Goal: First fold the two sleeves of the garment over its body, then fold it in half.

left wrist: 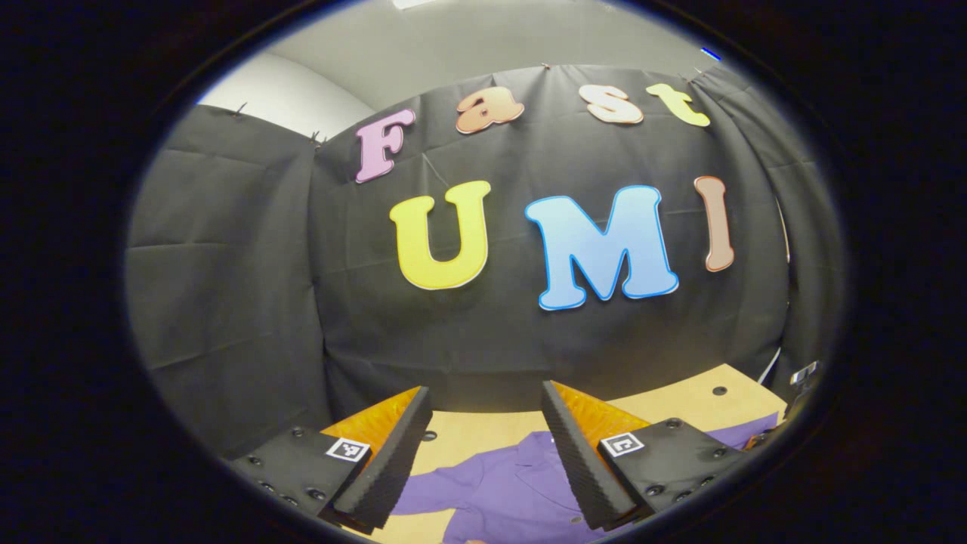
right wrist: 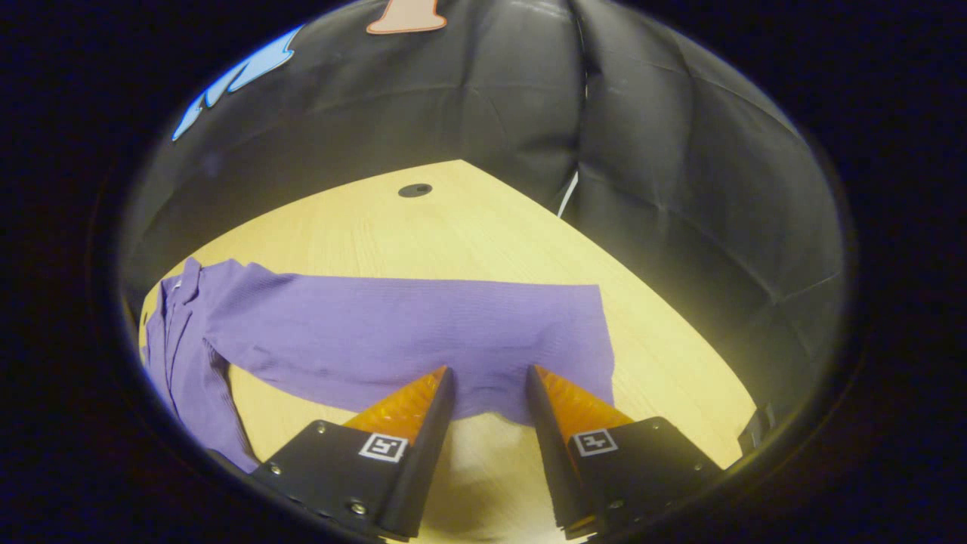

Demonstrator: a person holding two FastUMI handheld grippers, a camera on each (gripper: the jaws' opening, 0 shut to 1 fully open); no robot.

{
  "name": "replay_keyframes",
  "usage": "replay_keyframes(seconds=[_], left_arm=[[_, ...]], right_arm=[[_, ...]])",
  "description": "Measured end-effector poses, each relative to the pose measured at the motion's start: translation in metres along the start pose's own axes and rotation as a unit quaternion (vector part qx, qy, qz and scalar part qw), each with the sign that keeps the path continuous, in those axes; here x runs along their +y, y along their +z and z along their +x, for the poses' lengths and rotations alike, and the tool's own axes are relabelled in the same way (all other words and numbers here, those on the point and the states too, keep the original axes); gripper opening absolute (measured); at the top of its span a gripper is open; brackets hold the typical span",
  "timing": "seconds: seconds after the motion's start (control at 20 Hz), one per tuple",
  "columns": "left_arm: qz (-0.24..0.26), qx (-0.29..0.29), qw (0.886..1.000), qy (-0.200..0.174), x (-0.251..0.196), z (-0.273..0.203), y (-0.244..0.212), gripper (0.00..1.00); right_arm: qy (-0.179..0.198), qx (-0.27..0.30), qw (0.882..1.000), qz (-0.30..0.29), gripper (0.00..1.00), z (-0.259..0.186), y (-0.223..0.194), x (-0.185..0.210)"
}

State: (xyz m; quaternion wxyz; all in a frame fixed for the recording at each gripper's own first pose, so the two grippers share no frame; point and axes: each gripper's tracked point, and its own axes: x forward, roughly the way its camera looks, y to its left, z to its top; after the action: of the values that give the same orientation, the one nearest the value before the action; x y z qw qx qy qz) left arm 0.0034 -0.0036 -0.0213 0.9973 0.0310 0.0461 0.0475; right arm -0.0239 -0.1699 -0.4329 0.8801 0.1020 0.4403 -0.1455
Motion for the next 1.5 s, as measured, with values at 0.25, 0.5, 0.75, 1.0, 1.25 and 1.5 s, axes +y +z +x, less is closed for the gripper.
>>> replay_keyframes(seconds=[0.25, 0.5, 0.75, 1.0, 1.25, 1.5], left_arm=[[-0.004, -0.002, 1.000, 0.001, 0.002, -0.001, -0.001, 0.96], [-0.005, -0.001, 1.000, 0.004, 0.008, -0.002, -0.003, 0.96], [-0.013, 0.002, 1.000, 0.007, 0.021, -0.003, -0.008, 0.97], [-0.023, 0.007, 1.000, 0.016, 0.044, -0.007, -0.021, 0.97], [-0.020, 0.012, 0.999, 0.031, 0.076, -0.010, -0.039, 0.96], [-0.015, 0.027, 0.998, 0.049, 0.120, -0.013, -0.066, 0.96]], right_arm=[[0.012, 0.015, 1.000, 0.023, 0.20, 0.000, 0.000, 0.007], [-0.010, 0.034, 0.998, 0.044, 0.03, -0.001, 0.008, 0.011], [0.014, 0.027, 0.996, 0.082, 0.01, -0.013, 0.022, 0.034], [0.075, 0.003, 0.994, 0.078, 0.02, -0.037, 0.053, 0.095], [0.139, -0.010, 0.989, 0.049, 0.01, -0.061, 0.070, 0.184], [0.209, -0.009, 0.978, 0.012, 0.01, -0.094, 0.066, 0.297]])
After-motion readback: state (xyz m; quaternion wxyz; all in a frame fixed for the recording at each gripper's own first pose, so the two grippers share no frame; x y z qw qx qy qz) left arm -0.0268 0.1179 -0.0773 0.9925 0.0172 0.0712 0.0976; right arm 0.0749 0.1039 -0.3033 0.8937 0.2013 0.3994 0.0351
